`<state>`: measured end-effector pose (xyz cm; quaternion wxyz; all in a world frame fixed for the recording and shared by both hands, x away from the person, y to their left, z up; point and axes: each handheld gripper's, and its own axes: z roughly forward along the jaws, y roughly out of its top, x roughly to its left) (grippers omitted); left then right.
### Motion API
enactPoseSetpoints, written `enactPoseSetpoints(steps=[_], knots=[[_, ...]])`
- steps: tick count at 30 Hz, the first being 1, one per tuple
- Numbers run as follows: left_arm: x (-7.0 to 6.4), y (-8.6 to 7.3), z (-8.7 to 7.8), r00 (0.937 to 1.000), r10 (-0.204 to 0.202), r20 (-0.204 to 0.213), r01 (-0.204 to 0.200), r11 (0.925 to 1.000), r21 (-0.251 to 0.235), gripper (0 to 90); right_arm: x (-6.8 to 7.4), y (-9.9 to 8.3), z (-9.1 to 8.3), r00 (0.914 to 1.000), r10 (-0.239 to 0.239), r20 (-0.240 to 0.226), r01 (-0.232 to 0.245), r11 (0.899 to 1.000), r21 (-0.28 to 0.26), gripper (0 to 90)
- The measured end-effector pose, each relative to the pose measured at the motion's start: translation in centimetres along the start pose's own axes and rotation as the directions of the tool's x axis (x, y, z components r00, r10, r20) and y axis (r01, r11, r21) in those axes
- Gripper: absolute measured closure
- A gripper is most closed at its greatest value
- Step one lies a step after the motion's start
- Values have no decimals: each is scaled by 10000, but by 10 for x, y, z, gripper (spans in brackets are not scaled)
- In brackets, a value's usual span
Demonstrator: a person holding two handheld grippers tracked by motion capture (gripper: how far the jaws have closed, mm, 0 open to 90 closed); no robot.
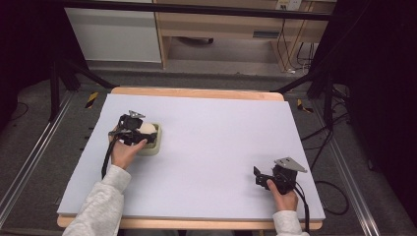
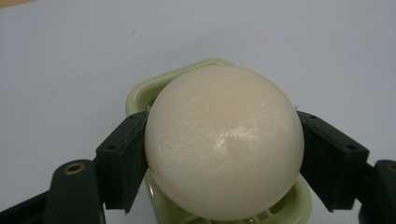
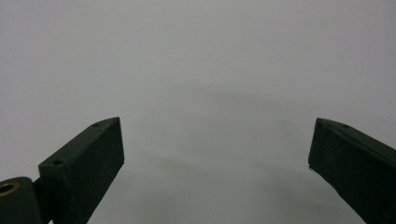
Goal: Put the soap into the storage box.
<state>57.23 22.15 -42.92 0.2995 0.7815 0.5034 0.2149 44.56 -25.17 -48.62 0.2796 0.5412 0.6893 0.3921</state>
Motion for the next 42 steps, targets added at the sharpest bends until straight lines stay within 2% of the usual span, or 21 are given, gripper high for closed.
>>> enactPoseSetpoints(steps=[25,34,42], knots=[[0,-7,11,10000,12,-58,-10,9995,327,235,0,0,0,10000,-16,-23,16,10000,2,39],[-2,-9,13,9999,26,-143,-22,9996,284,235,0,0,0,10000,-53,-18,53,10000,3,38],[-4,-10,14,9993,244,-297,-235,9992,310,231,0,0,0,10000,-73,-10,73,10000,1,38]])
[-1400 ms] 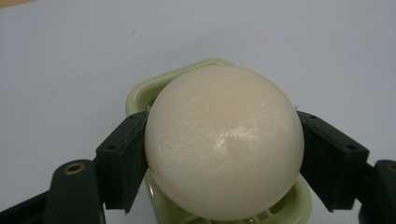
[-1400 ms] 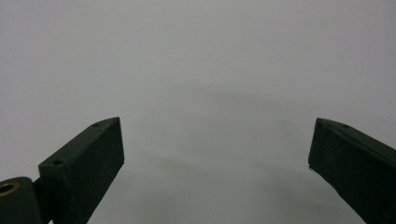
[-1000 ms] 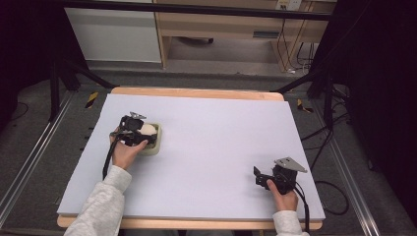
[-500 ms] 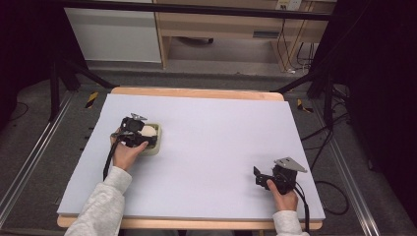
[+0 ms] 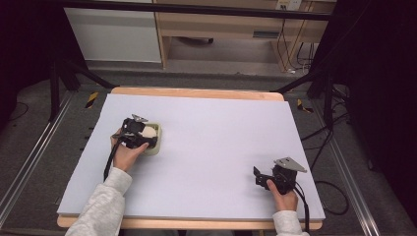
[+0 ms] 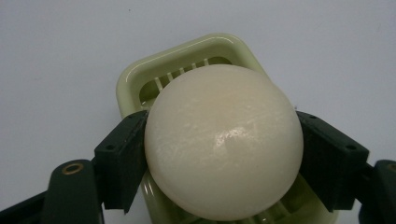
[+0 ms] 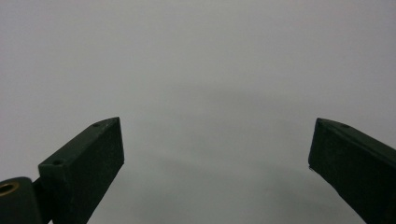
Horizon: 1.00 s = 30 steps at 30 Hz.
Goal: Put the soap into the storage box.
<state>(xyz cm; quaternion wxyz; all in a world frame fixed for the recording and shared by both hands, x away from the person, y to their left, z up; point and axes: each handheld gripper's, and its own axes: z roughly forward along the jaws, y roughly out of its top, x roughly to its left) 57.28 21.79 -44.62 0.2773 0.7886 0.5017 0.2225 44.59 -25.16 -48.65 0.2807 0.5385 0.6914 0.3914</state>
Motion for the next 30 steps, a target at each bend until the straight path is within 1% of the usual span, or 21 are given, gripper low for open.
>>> enactPoseSetpoints(steps=[2,8,12,13,16,19,21,22,23,25,29,30], knots=[[0,0,-1,10000,-80,17,80,10000,-53,210,0,0,0,10000,-2,-2,2,10000,4,38],[0,1,-11,9999,-63,126,66,9995,-306,177,0,0,0,10000,-7,0,7,10000,12,37],[0,0,-19,9994,-74,352,91,9989,-461,170,0,0,0,10000,27,1,-27,10000,15,38],[-1,-1,-21,9991,-77,415,98,9987,-503,170,0,0,0,9999,111,-22,-111,9999,32,38],[-2,-4,-29,9982,-128,594,172,9972,-732,171,-1,0,0,9999,112,-11,-112,9999,-3,38],[-2,-9,-36,9975,-191,687,258,9947,-991,180,-1,0,0,10000,98,4,-98,10000,-8,38],[-2,-14,-41,9982,-125,586,188,9940,-1076,188,-1,0,0,9999,101,5,-101,9999,-12,38],[-2,-17,-44,9983,-150,568,216,9929,-1167,190,-1,0,0,9999,103,16,-103,9999,-14,38],[-1,-20,-46,9979,-197,610,274,9915,-1276,192,-1,0,0,9999,117,10,-117,9999,-12,37],[1,-27,-52,9980,-160,614,243,9904,-1364,197,-1,0,0,9999,131,19,-130,9999,-24,38],[5,-41,-62,9957,-385,841,522,9844,-1678,218,-1,0,-1,9998,181,37,-181,9998,-44,38],[7,-45,-65,9945,-430,953,591,9832,-1729,222,-1,0,-1,9998,203,36,-203,9998,-29,38]])
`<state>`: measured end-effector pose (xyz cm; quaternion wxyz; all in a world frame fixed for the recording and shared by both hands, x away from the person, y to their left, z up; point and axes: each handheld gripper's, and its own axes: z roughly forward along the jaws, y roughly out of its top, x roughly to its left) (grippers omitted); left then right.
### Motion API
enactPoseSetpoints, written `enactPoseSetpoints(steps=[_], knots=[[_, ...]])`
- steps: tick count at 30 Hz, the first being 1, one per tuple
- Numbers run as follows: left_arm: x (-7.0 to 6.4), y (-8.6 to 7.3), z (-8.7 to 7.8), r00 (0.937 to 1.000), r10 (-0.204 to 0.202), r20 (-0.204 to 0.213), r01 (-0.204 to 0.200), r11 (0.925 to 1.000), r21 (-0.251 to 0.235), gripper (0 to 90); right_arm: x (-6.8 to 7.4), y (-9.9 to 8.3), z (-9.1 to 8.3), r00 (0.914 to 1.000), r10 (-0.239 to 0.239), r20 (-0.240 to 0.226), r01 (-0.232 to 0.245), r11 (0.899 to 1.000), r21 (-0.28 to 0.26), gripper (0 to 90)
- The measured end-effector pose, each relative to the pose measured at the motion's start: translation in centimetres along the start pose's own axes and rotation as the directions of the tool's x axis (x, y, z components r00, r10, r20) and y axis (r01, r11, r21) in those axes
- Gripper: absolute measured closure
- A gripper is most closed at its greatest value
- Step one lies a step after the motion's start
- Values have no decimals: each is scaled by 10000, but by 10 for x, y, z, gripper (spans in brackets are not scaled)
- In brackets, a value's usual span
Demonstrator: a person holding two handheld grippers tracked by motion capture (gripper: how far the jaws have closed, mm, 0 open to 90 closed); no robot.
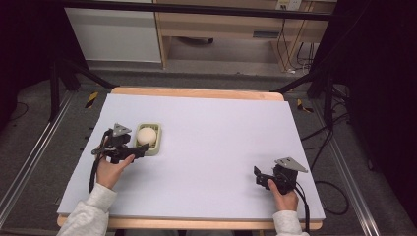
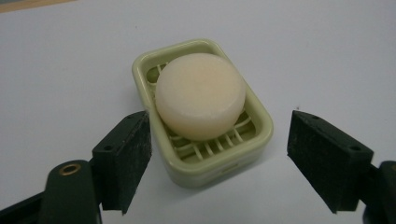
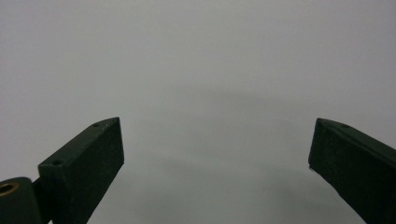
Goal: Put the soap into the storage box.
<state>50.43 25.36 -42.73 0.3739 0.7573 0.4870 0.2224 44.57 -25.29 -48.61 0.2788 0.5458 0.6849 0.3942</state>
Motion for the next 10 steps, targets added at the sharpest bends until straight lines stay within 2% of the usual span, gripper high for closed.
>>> enactPoseSetpoints(steps=[2,3,10], knots=[[3,-8,-6,9998,-201,94,203,9996,-185,232,0,0,0,10000,-13,-11,13,10000,9,38],[5,-12,-9,9999,-158,51,159,9997,-205,237,0,0,0,10000,-13,-11,14,10000,15,38],[18,-41,-25,9988,-436,-245,433,9990,-108,247,-1,0,0,10000,18,-3,-18,10000,-11,38]])
